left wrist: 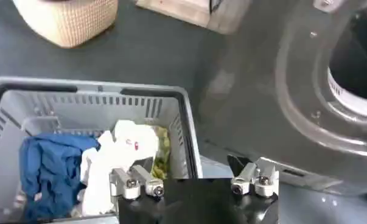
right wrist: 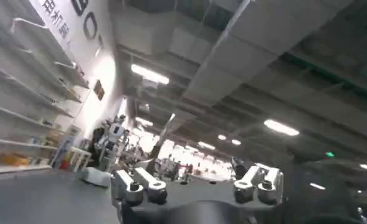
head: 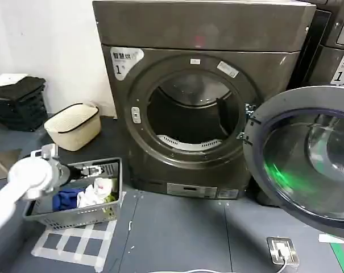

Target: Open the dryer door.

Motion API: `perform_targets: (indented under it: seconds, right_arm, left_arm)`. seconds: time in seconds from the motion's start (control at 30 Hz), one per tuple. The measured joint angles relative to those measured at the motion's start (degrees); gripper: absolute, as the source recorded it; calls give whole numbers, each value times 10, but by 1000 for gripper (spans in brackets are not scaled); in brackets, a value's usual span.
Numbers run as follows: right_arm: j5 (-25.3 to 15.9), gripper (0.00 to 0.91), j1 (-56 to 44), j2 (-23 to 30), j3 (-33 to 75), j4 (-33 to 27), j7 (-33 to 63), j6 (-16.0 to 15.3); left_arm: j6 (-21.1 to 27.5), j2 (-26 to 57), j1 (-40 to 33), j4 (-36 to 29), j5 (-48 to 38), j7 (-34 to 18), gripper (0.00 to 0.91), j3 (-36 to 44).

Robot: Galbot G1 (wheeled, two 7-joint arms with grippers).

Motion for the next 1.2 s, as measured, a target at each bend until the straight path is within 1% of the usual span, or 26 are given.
perform_targets:
  seconds: [0.27, 0.53, 0.87, 1.07, 1.2]
  right_arm:
    - [-3, 907, 8, 5, -7, 3, -6, 11]
    - [-4, 907, 8, 2, -6, -3, -8, 14]
    - [-6, 907, 9, 2, -5, -6, -10, 17]
    - [-13, 907, 11, 0, -9, -7, -11, 20]
    - [-18, 907, 11, -1, -12, -11, -12, 26]
  left_arm:
    - [0, -17, -53, 56, -33, -3, 907, 39]
    - [0, -33, -100, 87, -50, -4, 907, 78]
    - [0, -50, -132, 108, -47, -4, 907, 104]
    - [0, -50, -135, 121, -30, -4, 907, 107]
    - [0, -54, -145, 142, -14, -4, 907, 106]
